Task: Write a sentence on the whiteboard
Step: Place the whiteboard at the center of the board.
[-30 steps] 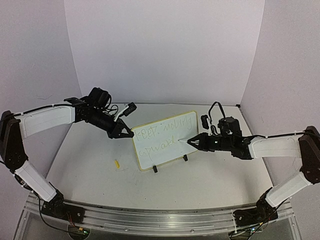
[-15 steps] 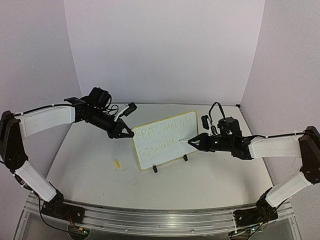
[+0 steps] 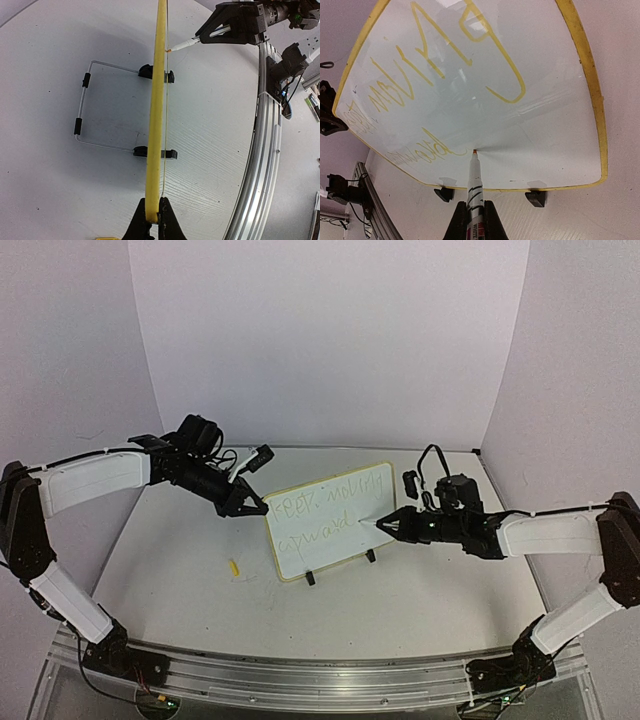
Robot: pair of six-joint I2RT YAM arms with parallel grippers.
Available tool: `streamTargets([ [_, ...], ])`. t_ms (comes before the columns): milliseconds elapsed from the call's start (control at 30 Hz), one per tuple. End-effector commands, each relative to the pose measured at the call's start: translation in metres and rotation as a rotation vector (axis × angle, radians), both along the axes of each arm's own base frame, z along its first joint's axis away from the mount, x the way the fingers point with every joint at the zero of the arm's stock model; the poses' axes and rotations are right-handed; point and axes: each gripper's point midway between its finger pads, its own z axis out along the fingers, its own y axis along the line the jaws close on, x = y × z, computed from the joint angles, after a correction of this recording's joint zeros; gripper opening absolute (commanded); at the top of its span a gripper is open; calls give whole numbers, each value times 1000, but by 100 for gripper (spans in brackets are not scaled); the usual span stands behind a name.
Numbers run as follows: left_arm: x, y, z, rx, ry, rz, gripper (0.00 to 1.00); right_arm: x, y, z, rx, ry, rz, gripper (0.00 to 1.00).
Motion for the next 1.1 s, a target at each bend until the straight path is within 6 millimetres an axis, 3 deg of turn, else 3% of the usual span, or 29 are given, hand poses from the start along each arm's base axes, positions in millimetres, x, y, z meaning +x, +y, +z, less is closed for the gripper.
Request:
streamTargets([
  [0,-3,7,-19,92,0,-2,0,6,0,16,14,-50,-5,0],
  [167,-3,6,-15,77,0,4,0,-19,-8,50,5,-132,73,0],
  [300,-1,5,-8,60,-4,16,1,-36,-29,82,-29,-229,58,0],
  [433,0,5,0,44,-15,35,12,-48,-48,108,-21,-315,7,0],
  [533,3,8,10,32,-47,64,27,-53,-57,117,-4,-349,-26,0],
  [700,12,27,39,3,-186,180,51,-56,-62,122,11,-359,-46,0],
  [833,13,42,67,-57,-285,255,65,-56,-63,125,19,-360,-55,0],
  [967,13,51,96,-118,-338,329,68,-54,-65,131,32,-365,-76,0],
  [1067,17,61,130,-193,-352,435,69,-54,-68,140,49,-372,-100,0],
])
